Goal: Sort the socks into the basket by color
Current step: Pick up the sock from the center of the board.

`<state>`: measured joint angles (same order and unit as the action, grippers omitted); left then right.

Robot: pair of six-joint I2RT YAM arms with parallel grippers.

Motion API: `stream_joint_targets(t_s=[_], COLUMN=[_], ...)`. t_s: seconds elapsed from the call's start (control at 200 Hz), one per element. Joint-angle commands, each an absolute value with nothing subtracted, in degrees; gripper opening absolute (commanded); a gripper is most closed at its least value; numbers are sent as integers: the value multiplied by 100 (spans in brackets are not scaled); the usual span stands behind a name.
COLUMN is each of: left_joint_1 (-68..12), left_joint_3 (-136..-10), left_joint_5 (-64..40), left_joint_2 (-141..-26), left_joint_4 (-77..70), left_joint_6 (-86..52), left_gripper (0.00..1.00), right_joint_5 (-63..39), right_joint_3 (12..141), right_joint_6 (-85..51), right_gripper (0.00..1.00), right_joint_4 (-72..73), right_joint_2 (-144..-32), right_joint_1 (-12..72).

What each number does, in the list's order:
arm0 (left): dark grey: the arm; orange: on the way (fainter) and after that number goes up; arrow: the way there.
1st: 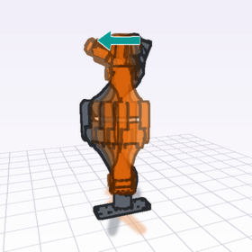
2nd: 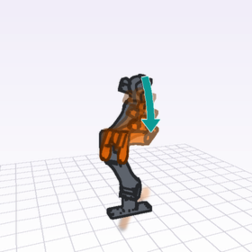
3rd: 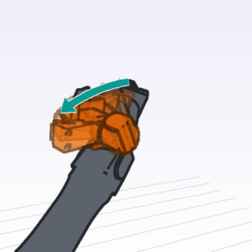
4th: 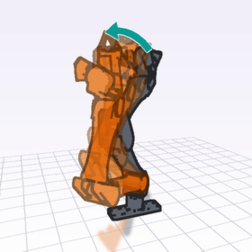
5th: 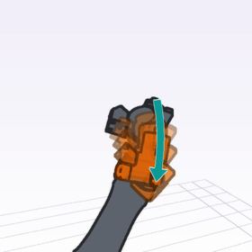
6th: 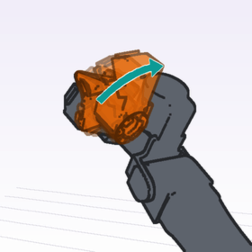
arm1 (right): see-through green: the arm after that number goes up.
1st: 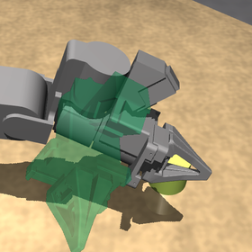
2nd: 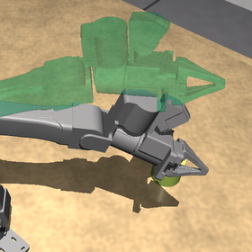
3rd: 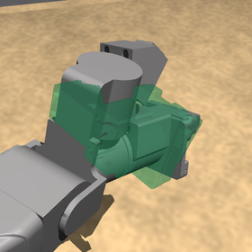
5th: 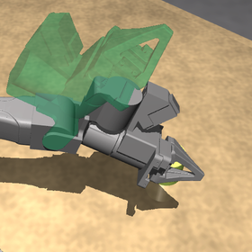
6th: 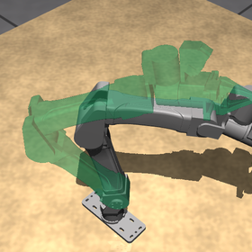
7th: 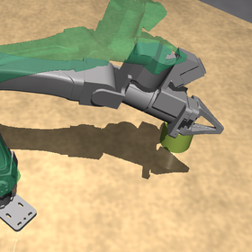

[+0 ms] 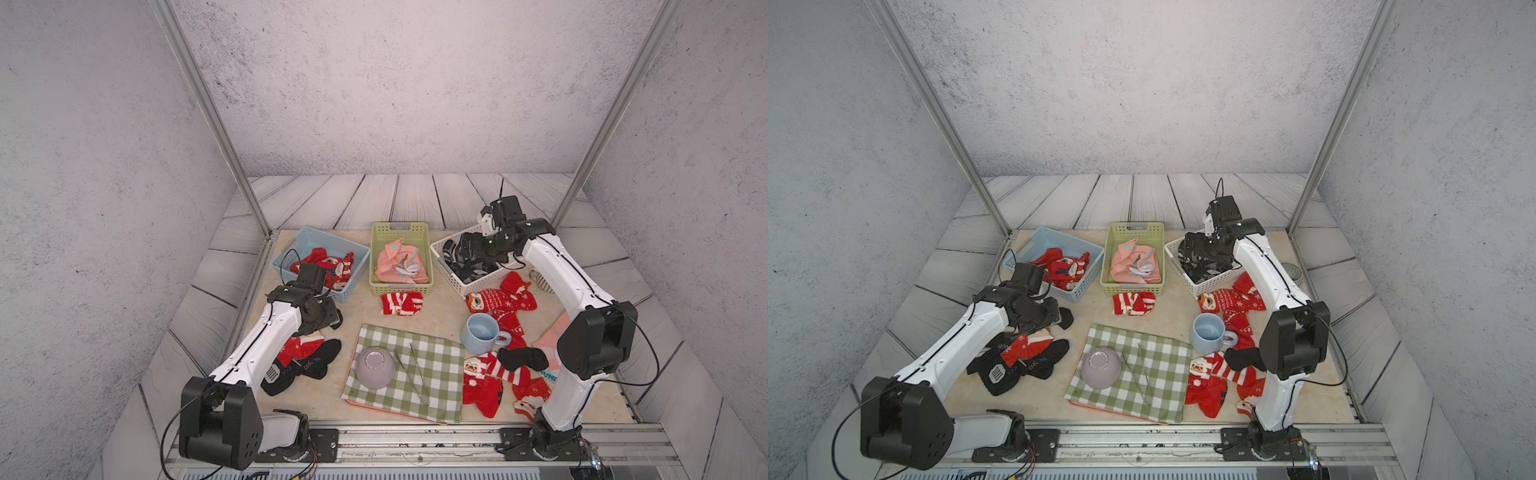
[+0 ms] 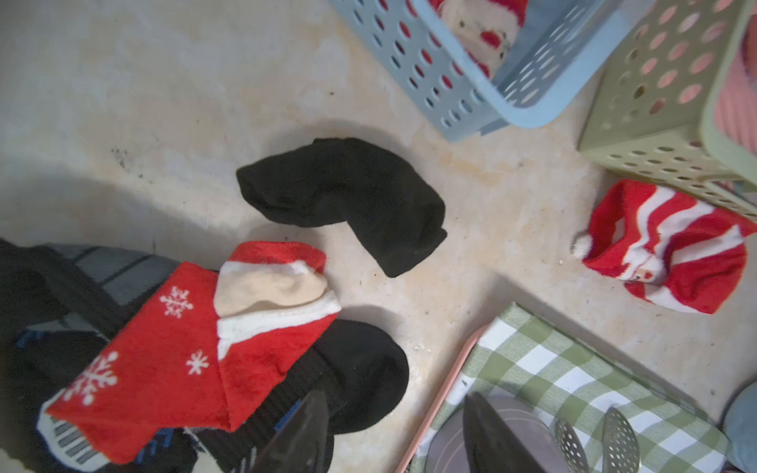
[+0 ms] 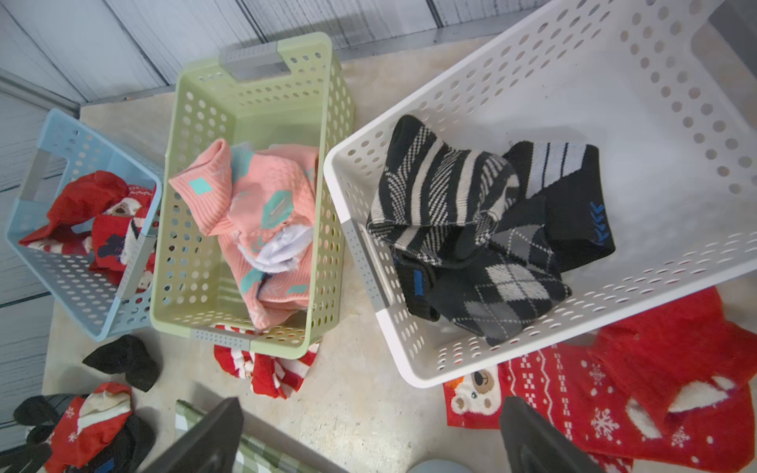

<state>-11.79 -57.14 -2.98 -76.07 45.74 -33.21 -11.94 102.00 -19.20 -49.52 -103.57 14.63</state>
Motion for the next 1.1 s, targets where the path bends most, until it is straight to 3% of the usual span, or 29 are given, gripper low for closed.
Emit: stream_joint_targets(t_s=[0.0,0.686,0.846,1.096], left_joint_1=[-1135,-1140,-1143,-1143], left_joint_3=[-5681,-5594,-5593,-5573], left_joint_5=[-463,-309,-273,-160], left_joint_2=[-7851,-9455,-9675,-9622], left_joint_4=[4140,2934,3079,3152], left_joint_6=[-3493,-3395,-3382,-3321], left_gripper=[57,60,50,13], right_joint_5=[-1280,-1486,-1485,-1528], right_joint_3=[10118,9974,9936,9853], right_joint_6=[-1797,-1764,-1775,-1784], right_gripper=[99,99,99,99], right_joint_4=[-5168,-5139,-5136,-5056], right_joint_2=[-10166,-9923,-9892,-9853], right_joint_1=[1450,1450,1446,1457])
